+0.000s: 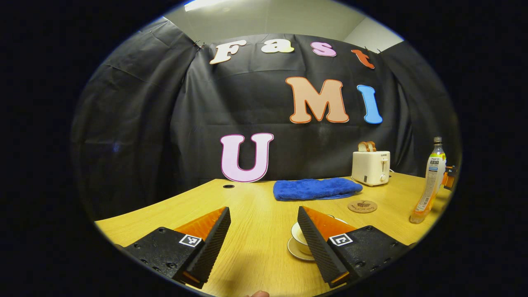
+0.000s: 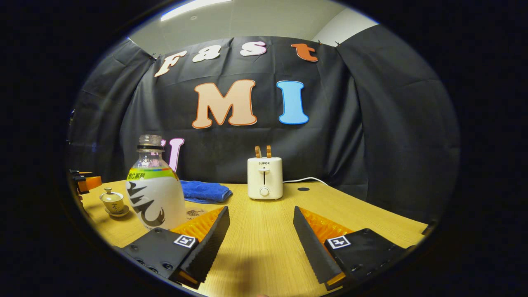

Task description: Open the teacup lid with one hand, grasp the water bottle and pour water into the teacup with the other hand; after pouring, place the water bottle on the coaster and then close the teacup lid.

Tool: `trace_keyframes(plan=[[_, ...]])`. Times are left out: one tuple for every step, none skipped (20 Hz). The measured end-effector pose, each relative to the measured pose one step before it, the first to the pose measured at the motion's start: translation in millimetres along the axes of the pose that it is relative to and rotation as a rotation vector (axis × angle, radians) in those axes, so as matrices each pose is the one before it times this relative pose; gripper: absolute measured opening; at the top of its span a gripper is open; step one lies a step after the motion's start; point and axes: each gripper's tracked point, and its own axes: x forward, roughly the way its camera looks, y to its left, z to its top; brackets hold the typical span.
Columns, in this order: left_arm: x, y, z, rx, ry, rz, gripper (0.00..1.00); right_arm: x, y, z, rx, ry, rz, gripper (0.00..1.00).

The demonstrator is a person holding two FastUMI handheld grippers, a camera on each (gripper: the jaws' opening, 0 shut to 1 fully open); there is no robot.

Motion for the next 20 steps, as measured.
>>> trace_keyframes(plan=[[0.07,-0.11,-0.41,0.00053,0.00102,-0.00013,0.95,-0.13,-0.05,0.72,0.00035,-0.00062,-0.00004,0.95],[0.11,0.12,0.24,0.00013,-0.00085,-0.00023,0.95,0.55,-0.19,-0.65,0.00012,0.00107,0.0006,0.99],[-1.06,-0.56,0.3,0.00033,0.00009,-0.00233,0.95,-0.1,0.69,0.02,0.00019,0.00088,0.00269,0.99],[0.75,-0.07,0.33,-0.00071,-0.00161,-0.00226,0.95,-0.54,0.26,0.41,0.00019,0.00011,0.0016,0.99],[-0.87,-0.71,0.89,-0.00175,-0.00193,-0.0059,0.98,0.64,-0.95,-0.53,0.00021,0.00085,-0.00067,0.99],[-0.03,-2.71,3.81,-0.01188,-0.00822,-0.01288,0.99,0.14,-0.81,-0.17,0.00009,-0.00034,-0.00207,0.99],[-0.35,-5.5,5.61,-0.0088,-0.00846,-0.01977,0.96,-0.26,0.03,0.17,-0.00019,-0.00023,-0.00008,0.99],[2.16,-7.62,6.87,-0.0029,-0.01233,-0.0219,0.96,0.65,0.02,-0.34,0.00018,0.00089,-0.00014,0.99],[2.27,-5.62,3.1,0.00336,-0.00211,-0.01687,0.96,-0.3,-0.11,0.49,0.00041,0.00061,-0.00028,0.99],[2.44,-8.95,0.27,0.01148,0.0121,-0.02966,0.96,0.1,-0.03,-0.02,-0.0003,-0.00148,-0.00043,0.99],[2.17,-9.22,-4.38,0.01371,0.01941,-0.02917,0.96,0.01,0.16,0.18,-0.00005,-0.00004,-0.00016,0.99],[2.57,-9.5,-4.25,0.01267,0.0302,-0.03496,0.97,-0.14,-0.02,-0.51,0.00019,-0.00003,-0.00041,0.99],[2.24,-9.15,-5.15,0.00376,0.02699,-0.02852,0.97,0.06,0.16,0.05,-0.00023,0.00015,-0.00009,0.99],[2.91,-7.07,-3.07,-0.00017,0.02394,-0.02272,0.97,-0.11,-0.66,-0.04,-0.00012,-0.00077,-0.00082,0.95],[2.8,-5.17,-2.33,-0.0043,0.01934,-0.01858,0.97,0.22,-1.58,0.26,-0.00075,-0.00159,-0.00829,0.95],[2.49,-3.31,-4.04,-0.00226,0.02168,-0.01009,0.93,0.52,-2.24,0.41,0.00032,-0.00177,-0.00918,0.95],[1.85,-2.75,-5.5,0.00165,0.02599,-0.00941,0.91,-0.05,-0.54,0.26,-0.00026,0.00125,-0.00444,0.99],[1.84,-3.35,-4.2,-0.00028,0.01909,-0.01121,0.85,-0.05,0.43,-0.85,-0.00051,-0.00026,-0.00026,0.95],[2.25,-3.77,-3.54,0.00258,0.01682,-0.01137,0.83,0.14,0.07,0.77,-0.00012,-0.00179,0.00016,0.95],[2.42,-2.55,-2.95,0.00551,0.01516,-0.00896,0.82,0.22,-0.01,-0.67,-0.00011,0.0016,-0.00002,0.95]])
